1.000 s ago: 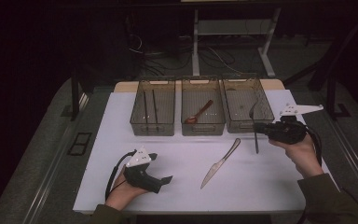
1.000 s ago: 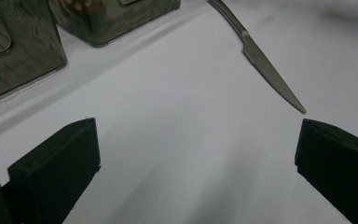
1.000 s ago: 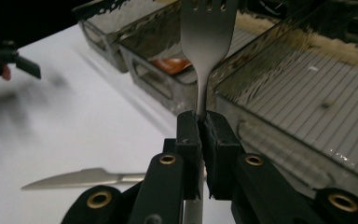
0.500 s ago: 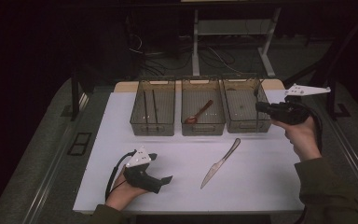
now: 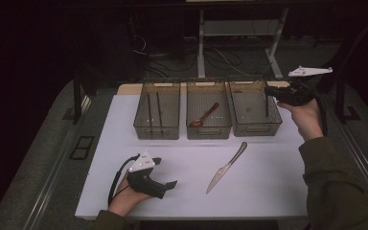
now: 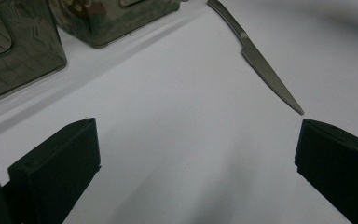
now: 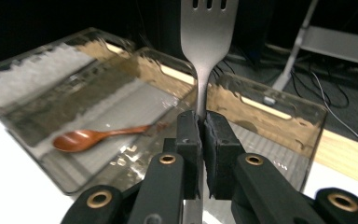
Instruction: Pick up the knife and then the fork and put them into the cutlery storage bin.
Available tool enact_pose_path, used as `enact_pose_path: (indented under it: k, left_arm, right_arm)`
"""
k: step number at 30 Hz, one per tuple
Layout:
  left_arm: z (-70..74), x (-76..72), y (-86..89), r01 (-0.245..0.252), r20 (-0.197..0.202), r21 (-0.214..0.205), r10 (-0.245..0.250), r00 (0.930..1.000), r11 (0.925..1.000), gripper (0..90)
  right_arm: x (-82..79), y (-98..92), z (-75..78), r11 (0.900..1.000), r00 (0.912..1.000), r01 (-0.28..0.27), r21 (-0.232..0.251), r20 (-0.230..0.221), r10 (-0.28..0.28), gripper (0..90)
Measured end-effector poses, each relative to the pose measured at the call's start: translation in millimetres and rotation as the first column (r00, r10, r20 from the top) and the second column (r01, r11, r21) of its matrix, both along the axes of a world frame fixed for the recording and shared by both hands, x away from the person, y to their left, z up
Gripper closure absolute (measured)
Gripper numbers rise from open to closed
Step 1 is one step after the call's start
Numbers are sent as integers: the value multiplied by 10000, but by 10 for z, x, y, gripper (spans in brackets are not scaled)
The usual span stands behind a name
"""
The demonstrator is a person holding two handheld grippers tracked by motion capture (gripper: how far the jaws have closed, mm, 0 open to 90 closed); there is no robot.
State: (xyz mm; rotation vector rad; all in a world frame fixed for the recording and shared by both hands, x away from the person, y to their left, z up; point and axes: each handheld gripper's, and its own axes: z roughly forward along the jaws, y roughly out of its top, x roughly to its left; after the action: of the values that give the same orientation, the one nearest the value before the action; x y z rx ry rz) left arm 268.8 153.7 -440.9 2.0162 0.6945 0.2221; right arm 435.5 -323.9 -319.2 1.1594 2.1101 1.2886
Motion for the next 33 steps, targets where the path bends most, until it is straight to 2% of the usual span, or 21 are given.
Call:
enact_pose_path:
  k: [7,11,17,25,33]
  left_arm:
    - [-1,-3,5,-55,-18,-21,55,10000,10000,0]
    - [1,-3,9,-69,-22,6,69,10000,10000,0]
    - [1,-4,19,-141,-31,-17,141,9999,9999,0]
    - [0,-4,17,-112,-37,24,112,9999,9999,0]
    - [-2,-6,17,-101,-48,38,101,9999,9999,0]
  right_arm:
    - [214,-10,-237,9978,9945,311,-579,-977,-367,839]
    - [293,7,-357,9923,9867,289,-1203,-1554,-475,839]
    - [354,16,-488,9833,9735,97,-1818,-2229,-508,839]
    - [402,38,-589,9720,9561,-151,-2346,-2878,-546,838]
    - [450,49,-668,9664,9470,-169,-2565,-3141,-668,835]
